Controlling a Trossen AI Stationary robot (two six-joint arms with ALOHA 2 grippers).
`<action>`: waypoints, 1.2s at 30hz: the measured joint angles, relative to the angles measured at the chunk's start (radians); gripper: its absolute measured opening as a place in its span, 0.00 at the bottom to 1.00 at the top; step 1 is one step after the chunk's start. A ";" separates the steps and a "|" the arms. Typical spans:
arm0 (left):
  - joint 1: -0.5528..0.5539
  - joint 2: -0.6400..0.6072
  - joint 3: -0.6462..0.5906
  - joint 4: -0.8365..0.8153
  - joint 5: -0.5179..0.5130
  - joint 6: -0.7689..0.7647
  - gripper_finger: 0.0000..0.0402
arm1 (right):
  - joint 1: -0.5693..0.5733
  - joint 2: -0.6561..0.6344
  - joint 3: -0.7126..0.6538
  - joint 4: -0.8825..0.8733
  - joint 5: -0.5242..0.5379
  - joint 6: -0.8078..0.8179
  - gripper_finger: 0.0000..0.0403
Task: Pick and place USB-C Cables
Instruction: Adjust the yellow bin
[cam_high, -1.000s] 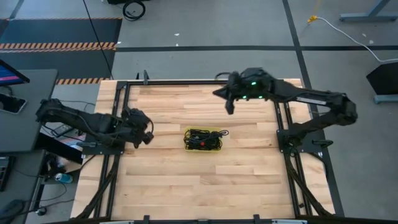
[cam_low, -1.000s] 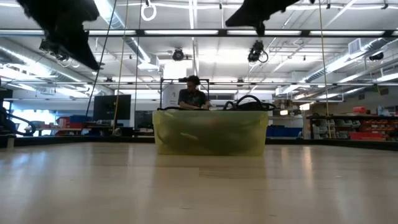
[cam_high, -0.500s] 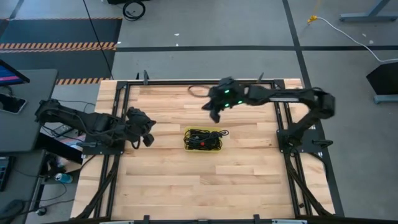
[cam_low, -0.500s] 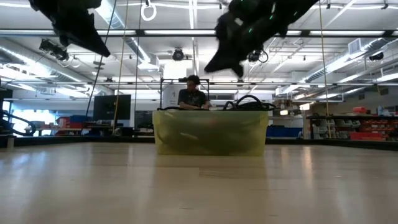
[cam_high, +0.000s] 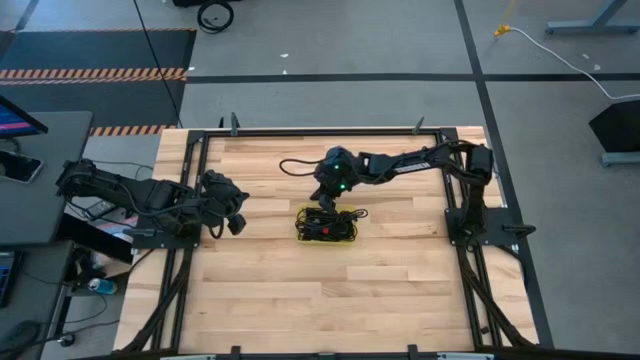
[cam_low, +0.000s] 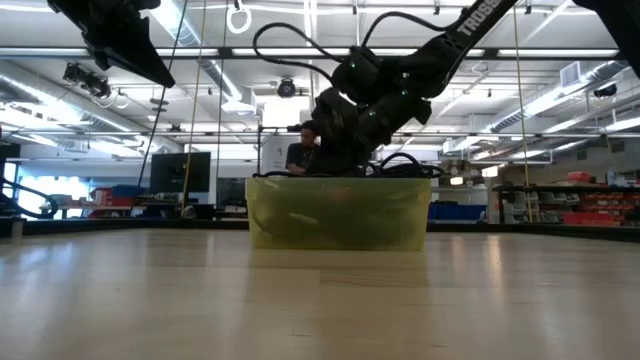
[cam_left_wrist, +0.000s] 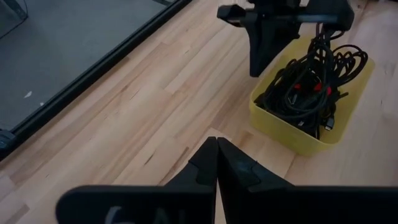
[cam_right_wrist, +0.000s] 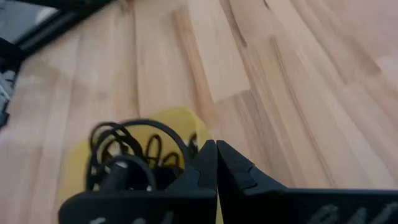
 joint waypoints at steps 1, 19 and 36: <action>0.000 0.000 0.000 0.000 0.000 0.000 0.02 | 0.000 0.005 0.000 0.004 0.000 -0.003 0.00; 0.000 0.000 0.000 -0.010 0.000 0.000 0.02 | 0.017 0.002 0.000 -0.003 -0.018 -0.022 0.00; 0.000 0.000 0.000 -0.010 -0.001 0.000 0.02 | 0.000 0.002 0.000 -0.006 0.028 -0.047 0.00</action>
